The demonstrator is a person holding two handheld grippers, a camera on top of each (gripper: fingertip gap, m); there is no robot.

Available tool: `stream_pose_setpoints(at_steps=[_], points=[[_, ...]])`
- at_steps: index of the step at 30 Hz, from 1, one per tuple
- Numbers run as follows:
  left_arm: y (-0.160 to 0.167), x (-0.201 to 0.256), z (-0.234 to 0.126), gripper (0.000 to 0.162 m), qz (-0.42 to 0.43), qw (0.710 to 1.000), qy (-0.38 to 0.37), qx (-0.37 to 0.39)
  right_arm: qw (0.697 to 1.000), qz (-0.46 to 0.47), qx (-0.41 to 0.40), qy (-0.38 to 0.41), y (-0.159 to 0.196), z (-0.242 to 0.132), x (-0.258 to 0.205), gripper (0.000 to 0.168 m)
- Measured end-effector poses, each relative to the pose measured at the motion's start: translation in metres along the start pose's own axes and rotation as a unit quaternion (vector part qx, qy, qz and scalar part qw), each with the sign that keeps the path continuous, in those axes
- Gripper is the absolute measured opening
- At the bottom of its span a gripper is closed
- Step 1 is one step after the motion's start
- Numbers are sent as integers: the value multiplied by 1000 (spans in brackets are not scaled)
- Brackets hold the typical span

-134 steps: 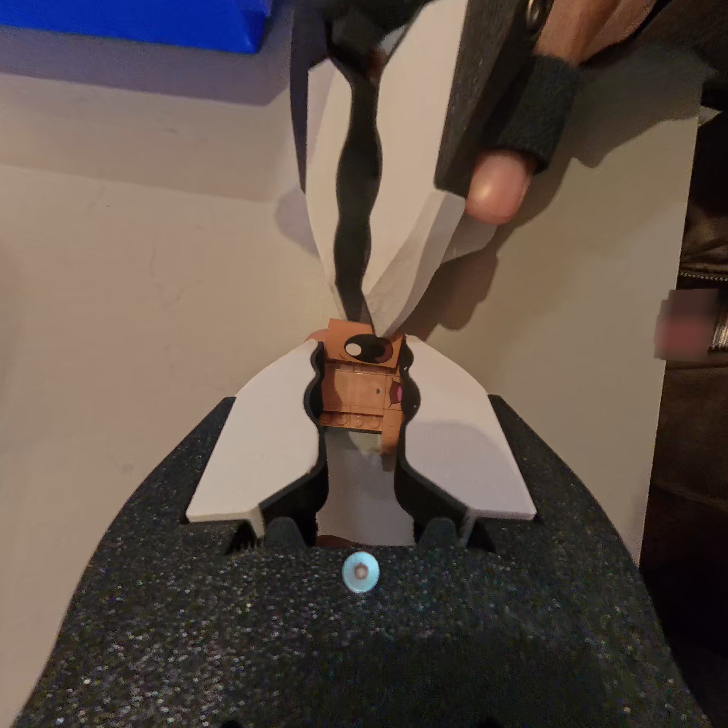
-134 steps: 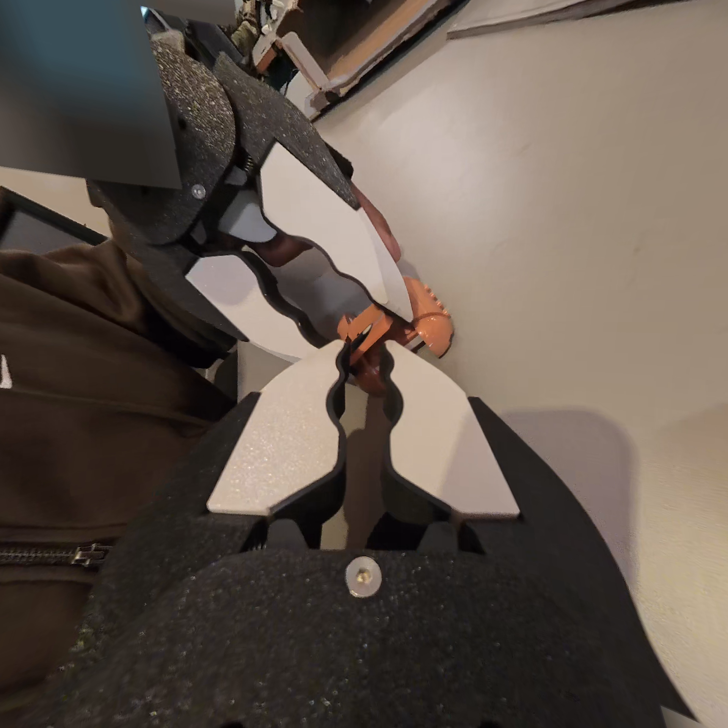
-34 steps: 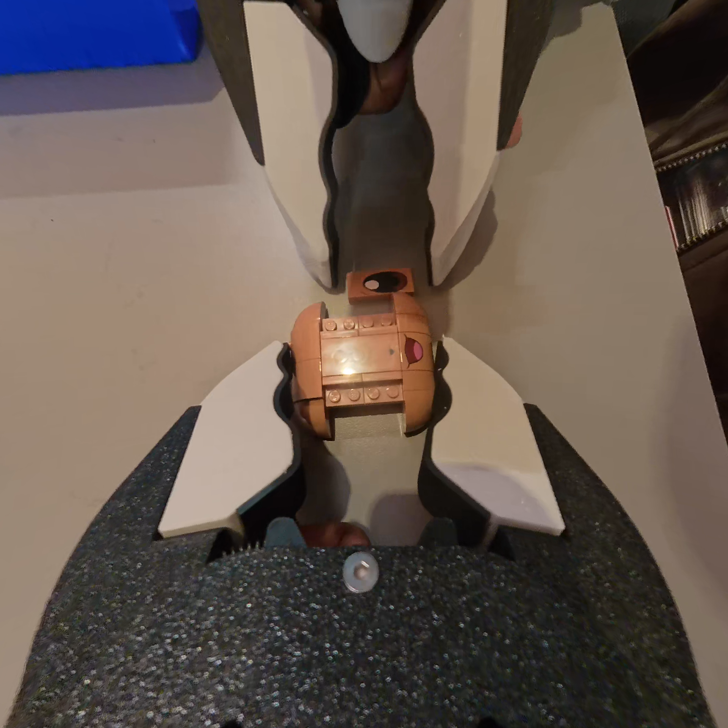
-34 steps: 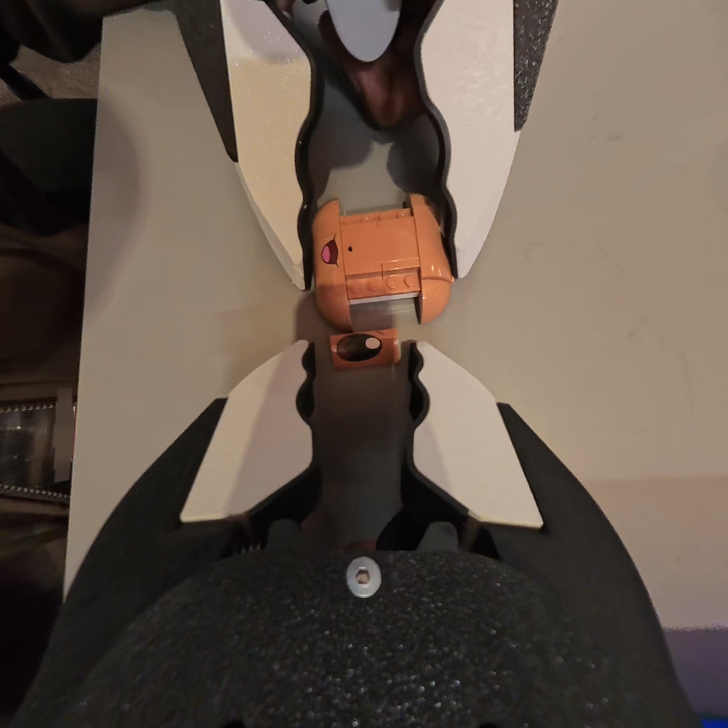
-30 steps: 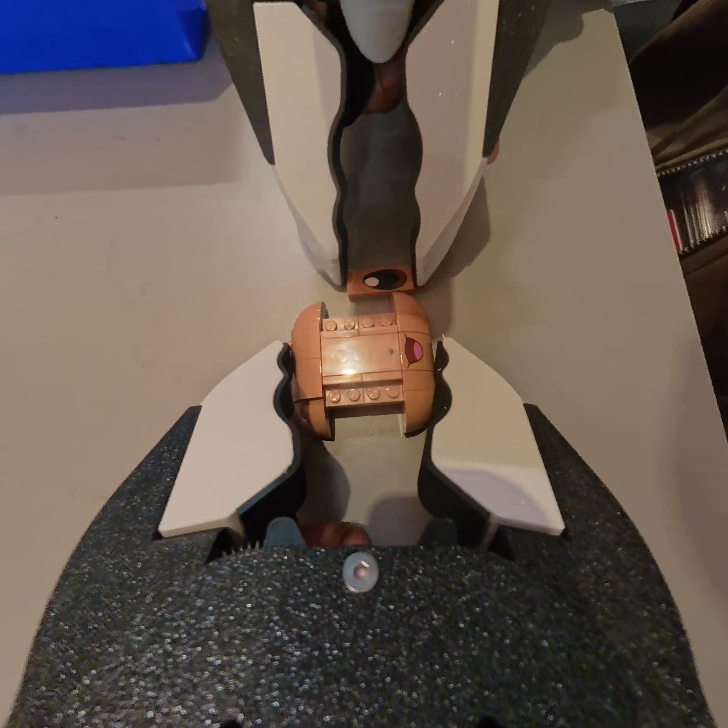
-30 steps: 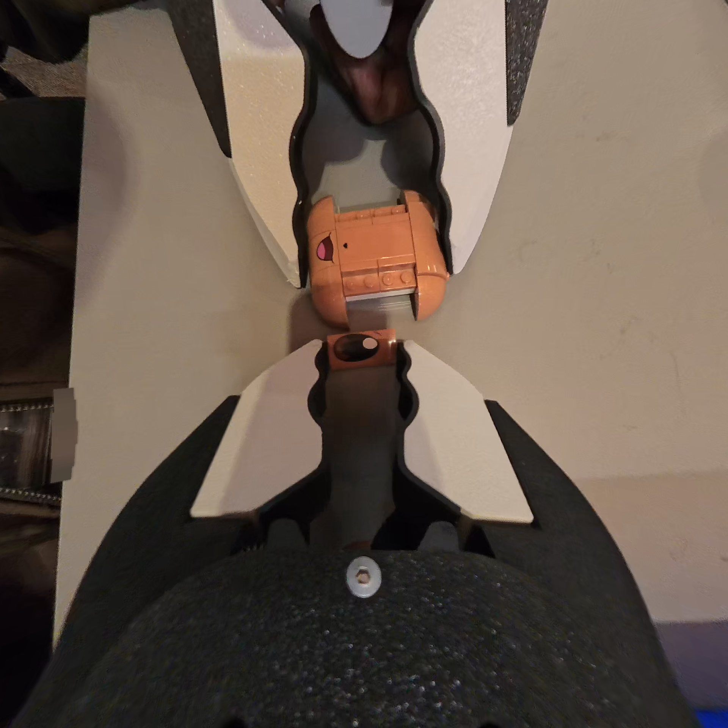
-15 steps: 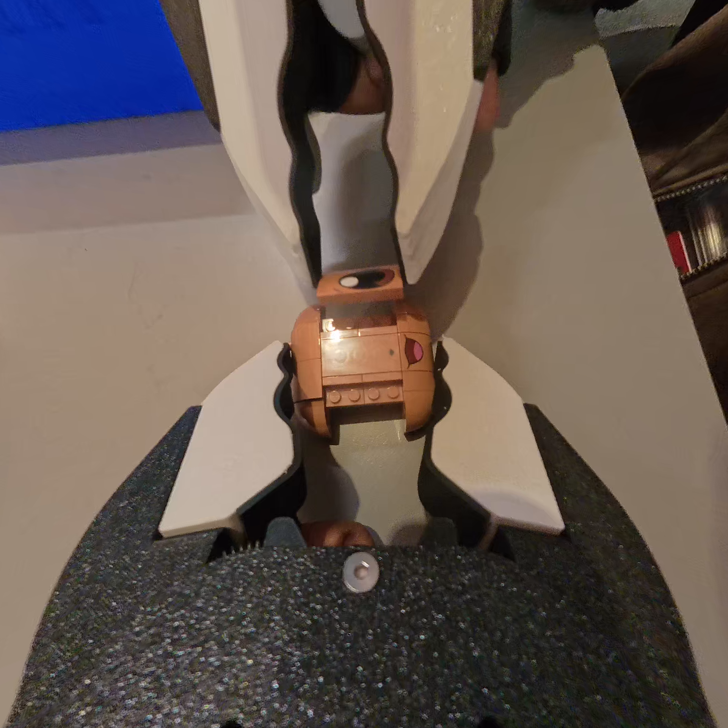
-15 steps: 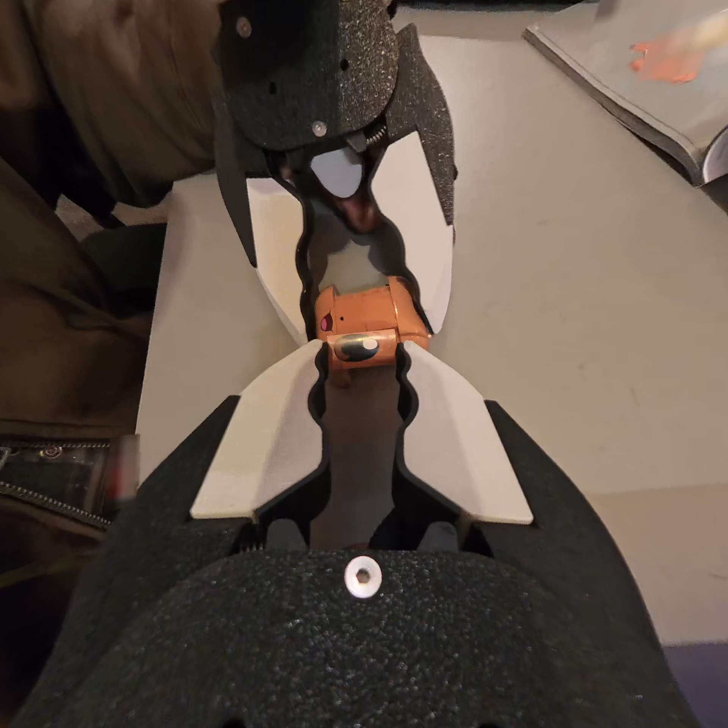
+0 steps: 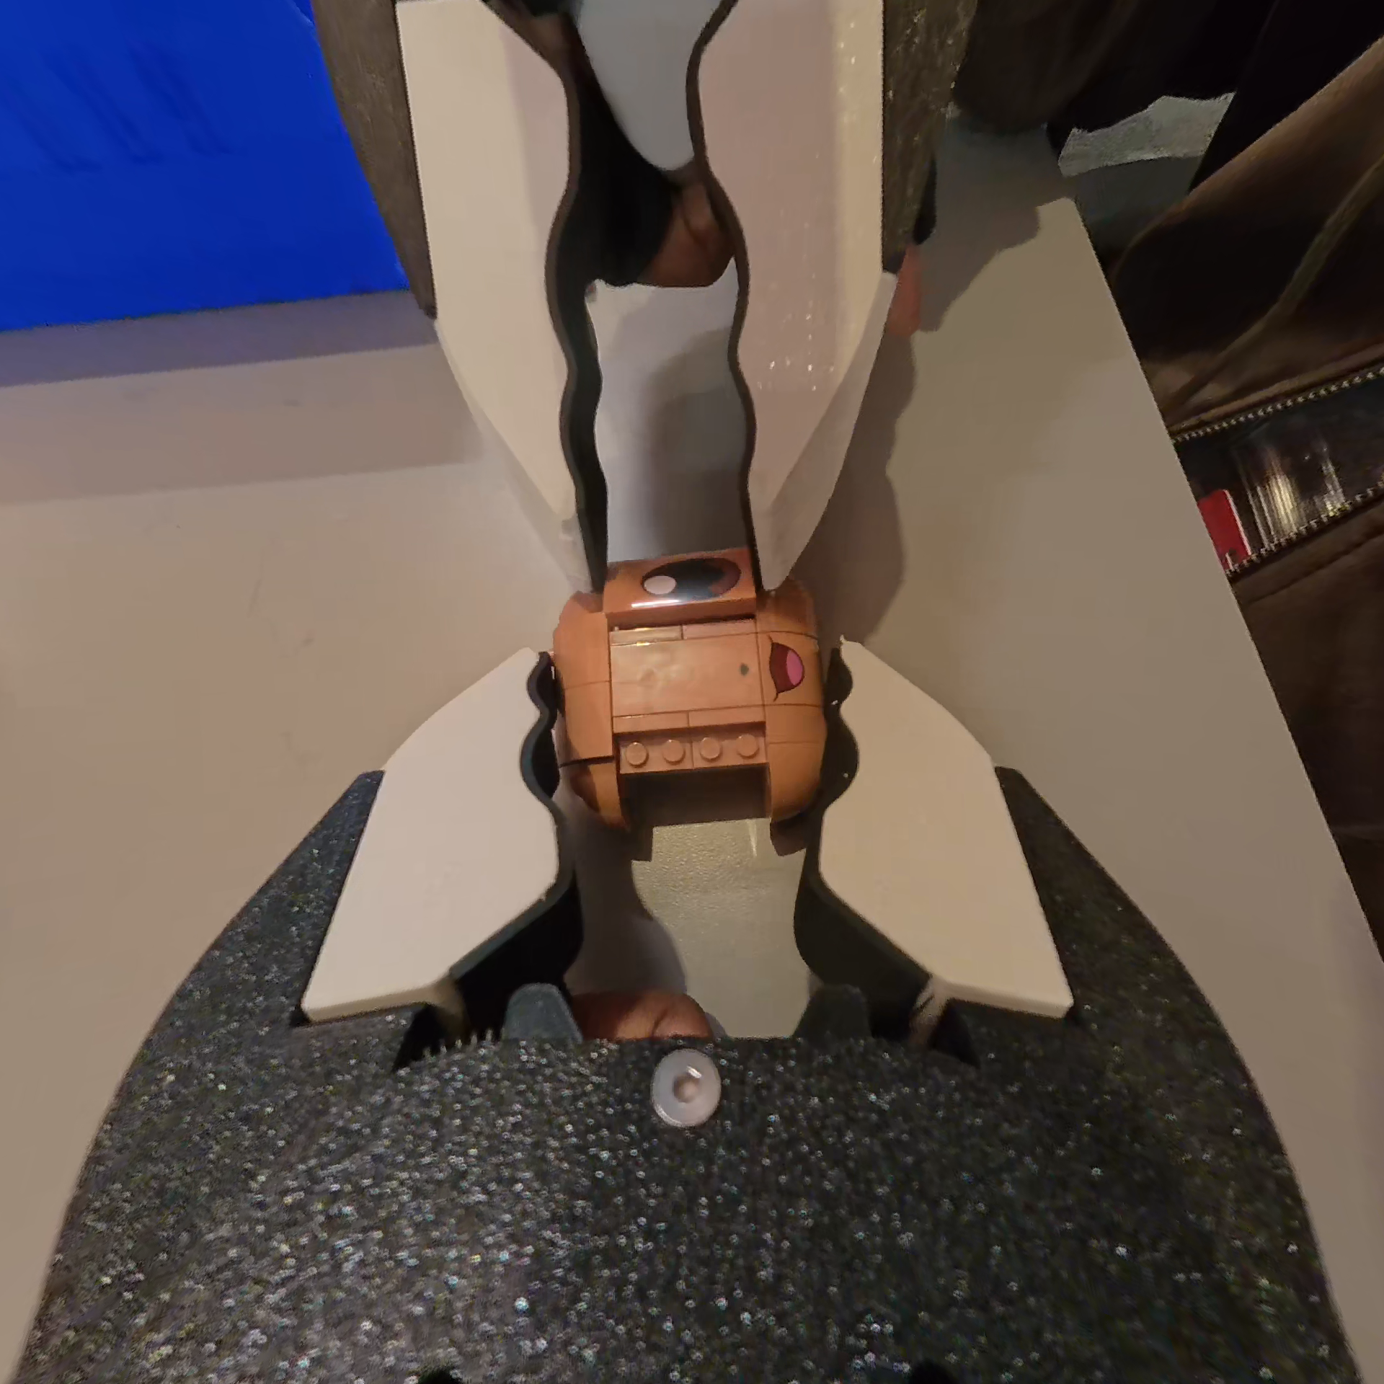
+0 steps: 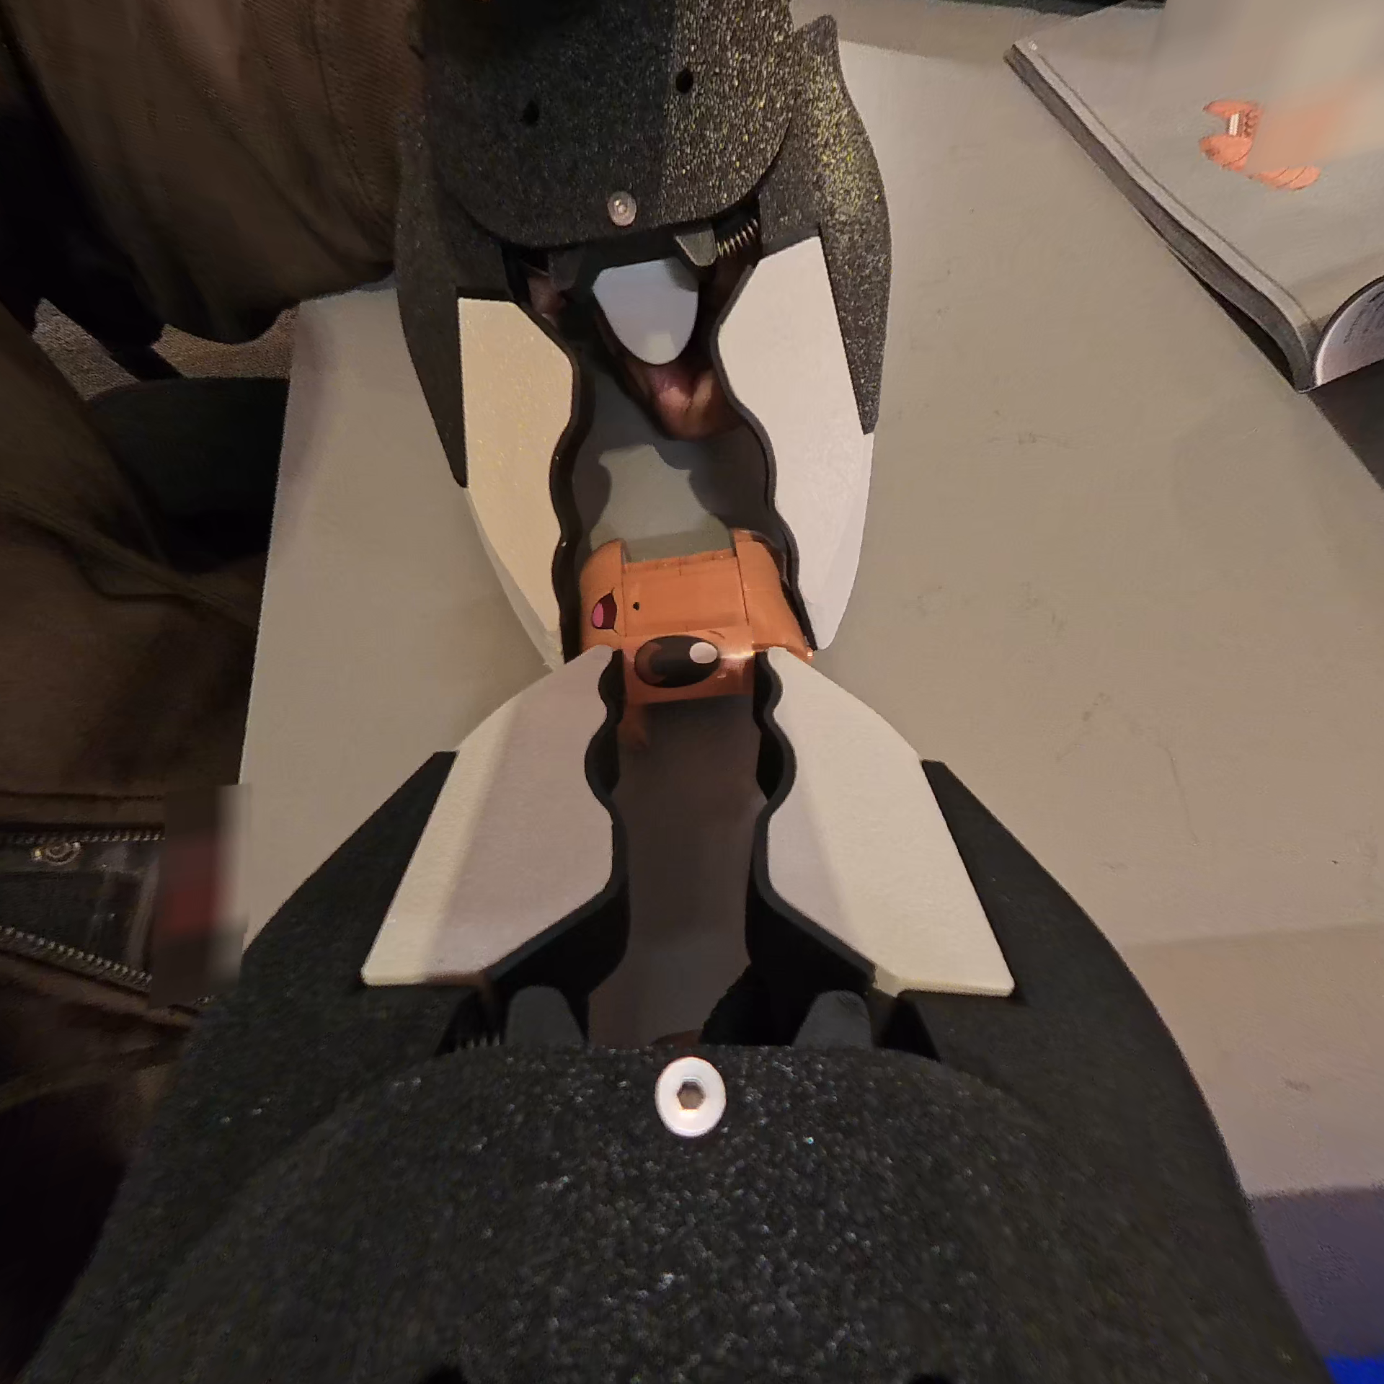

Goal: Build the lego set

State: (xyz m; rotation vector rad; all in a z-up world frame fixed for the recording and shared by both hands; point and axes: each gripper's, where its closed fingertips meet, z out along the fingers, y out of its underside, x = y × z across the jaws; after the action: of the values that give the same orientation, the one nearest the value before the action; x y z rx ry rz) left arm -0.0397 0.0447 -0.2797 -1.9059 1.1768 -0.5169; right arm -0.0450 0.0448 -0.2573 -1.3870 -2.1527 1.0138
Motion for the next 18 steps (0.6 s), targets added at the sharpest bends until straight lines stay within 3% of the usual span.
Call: stream_pose_setpoints(at_steps=[18], points=[[-11,3,-8,69,-9,999,15,47,1000,3,20,-2,-9,-5,-4,35]])
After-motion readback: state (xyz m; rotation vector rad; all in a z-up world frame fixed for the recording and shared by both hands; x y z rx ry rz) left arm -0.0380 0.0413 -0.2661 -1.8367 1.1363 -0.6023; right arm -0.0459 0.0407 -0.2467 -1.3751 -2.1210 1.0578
